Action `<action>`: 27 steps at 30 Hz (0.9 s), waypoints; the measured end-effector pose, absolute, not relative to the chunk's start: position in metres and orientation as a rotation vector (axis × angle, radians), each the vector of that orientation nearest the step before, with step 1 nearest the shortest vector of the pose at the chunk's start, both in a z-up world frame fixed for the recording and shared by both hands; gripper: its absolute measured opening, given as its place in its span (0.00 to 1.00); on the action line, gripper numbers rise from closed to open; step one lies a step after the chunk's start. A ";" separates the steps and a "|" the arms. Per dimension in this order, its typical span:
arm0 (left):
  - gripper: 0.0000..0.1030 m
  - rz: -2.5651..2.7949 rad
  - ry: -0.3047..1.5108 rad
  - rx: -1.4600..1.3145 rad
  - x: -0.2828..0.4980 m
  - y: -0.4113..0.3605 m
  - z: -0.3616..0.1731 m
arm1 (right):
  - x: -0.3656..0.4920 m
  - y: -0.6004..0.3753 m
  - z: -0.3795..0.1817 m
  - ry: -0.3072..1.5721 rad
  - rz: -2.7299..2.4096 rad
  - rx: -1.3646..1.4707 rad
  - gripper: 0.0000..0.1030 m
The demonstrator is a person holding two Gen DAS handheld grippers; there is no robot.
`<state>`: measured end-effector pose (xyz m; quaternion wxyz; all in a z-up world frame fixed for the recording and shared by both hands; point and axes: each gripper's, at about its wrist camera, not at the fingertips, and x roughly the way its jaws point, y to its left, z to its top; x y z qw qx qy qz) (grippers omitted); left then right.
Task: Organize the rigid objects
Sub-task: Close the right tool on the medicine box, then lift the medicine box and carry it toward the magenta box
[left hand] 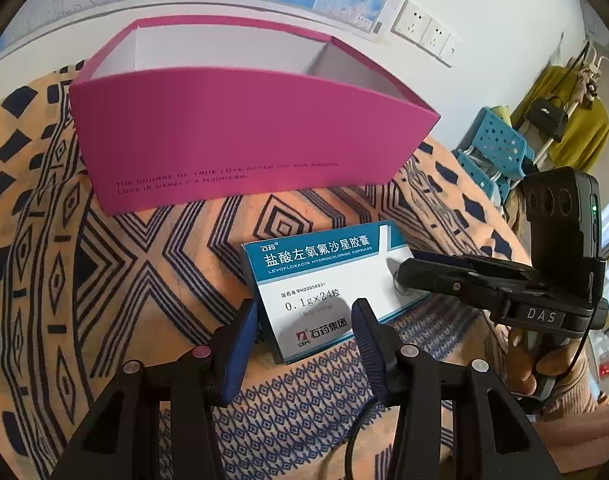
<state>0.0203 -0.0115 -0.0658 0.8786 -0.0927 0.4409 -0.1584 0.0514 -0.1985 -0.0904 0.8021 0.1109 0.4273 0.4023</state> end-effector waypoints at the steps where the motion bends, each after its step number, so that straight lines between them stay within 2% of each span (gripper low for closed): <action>1: 0.47 -0.331 0.917 -0.196 0.020 -0.011 -0.065 | 0.051 -0.199 -0.089 0.910 0.861 0.234 0.31; 27: 0.47 -0.326 0.862 -0.202 0.012 -0.008 -0.043 | 0.049 -0.202 -0.070 0.848 0.854 0.227 0.31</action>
